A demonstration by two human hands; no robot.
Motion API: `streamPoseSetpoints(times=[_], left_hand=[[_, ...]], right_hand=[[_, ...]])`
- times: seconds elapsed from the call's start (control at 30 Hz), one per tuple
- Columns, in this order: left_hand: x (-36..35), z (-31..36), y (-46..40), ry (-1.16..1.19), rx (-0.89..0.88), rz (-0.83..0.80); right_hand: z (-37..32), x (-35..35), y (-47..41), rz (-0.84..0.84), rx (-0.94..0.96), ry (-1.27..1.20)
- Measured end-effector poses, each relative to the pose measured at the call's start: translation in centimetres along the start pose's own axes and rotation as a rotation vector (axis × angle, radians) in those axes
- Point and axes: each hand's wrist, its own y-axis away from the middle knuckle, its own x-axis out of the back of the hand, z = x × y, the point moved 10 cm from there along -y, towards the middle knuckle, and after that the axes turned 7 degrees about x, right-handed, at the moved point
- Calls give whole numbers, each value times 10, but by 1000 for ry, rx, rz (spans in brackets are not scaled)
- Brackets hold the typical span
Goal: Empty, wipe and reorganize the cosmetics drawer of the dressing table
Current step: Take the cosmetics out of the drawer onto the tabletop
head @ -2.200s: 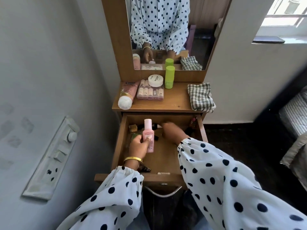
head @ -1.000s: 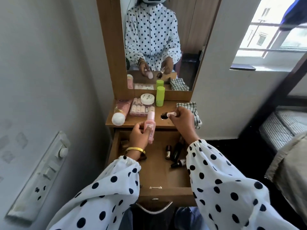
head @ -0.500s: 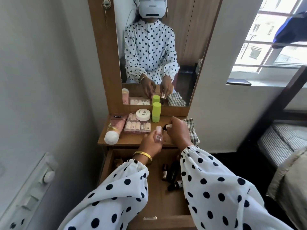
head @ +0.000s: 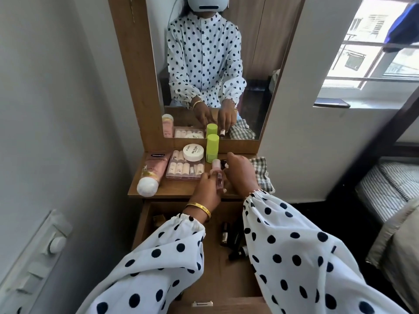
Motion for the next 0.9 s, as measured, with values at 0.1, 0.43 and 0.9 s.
streamPoseSetpoints(times=[0.1,0.43,0.9], left_hand=[[-1,4,-3,-17,-13,17],[0,2,-14,-46,-11,25],[24,1,7,109,-57,86]], right_hand=[[4,-1,-5,-8,-17,-9],[12,-8,-15,-9,-27,40],[8,12,2,162,20,-52]])
